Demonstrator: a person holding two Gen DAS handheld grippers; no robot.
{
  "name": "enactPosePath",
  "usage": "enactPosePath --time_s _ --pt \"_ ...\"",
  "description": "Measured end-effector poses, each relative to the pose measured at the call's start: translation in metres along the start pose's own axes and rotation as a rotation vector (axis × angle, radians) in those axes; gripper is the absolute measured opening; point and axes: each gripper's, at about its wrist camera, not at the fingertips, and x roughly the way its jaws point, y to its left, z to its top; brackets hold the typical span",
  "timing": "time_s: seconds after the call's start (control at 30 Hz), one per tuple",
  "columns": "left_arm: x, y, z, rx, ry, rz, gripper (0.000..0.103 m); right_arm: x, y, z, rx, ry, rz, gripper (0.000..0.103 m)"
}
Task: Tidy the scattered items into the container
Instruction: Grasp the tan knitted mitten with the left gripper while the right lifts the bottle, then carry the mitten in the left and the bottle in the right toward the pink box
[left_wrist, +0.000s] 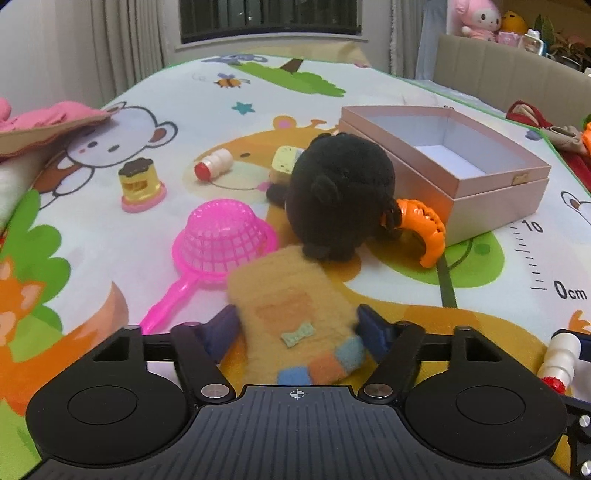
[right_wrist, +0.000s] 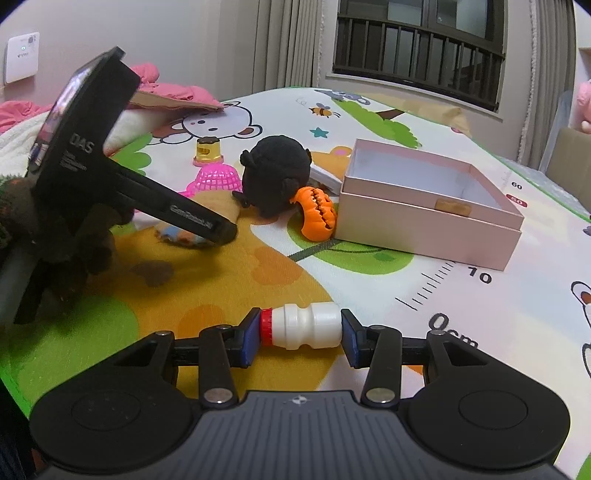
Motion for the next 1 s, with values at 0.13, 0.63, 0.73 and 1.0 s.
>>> enactPosePath --time_s 0.13,0.63,0.73,1.0 --pt "-0.02 -0.004 -0.007 0.031 -0.029 -0.03 0.061 -0.006 -0.003 -0.001 0.005 -0.006 0.001 0.044" --pt "-0.085 -0.078 -0.021 0.152 -0.094 -0.282 0.042 -0.04 -0.057 -0.003 0.0 -0.039 -0.07 0.044" --pt "-0.072 -0.088 -0.005 0.169 -0.103 -0.28 0.042 -0.04 -0.07 0.001 0.004 -0.054 -0.086 0.044" --pt "-0.066 -0.09 -0.017 0.232 -0.075 -0.247 0.08 -0.033 -0.093 -0.006 0.064 -0.051 -0.102 0.044"
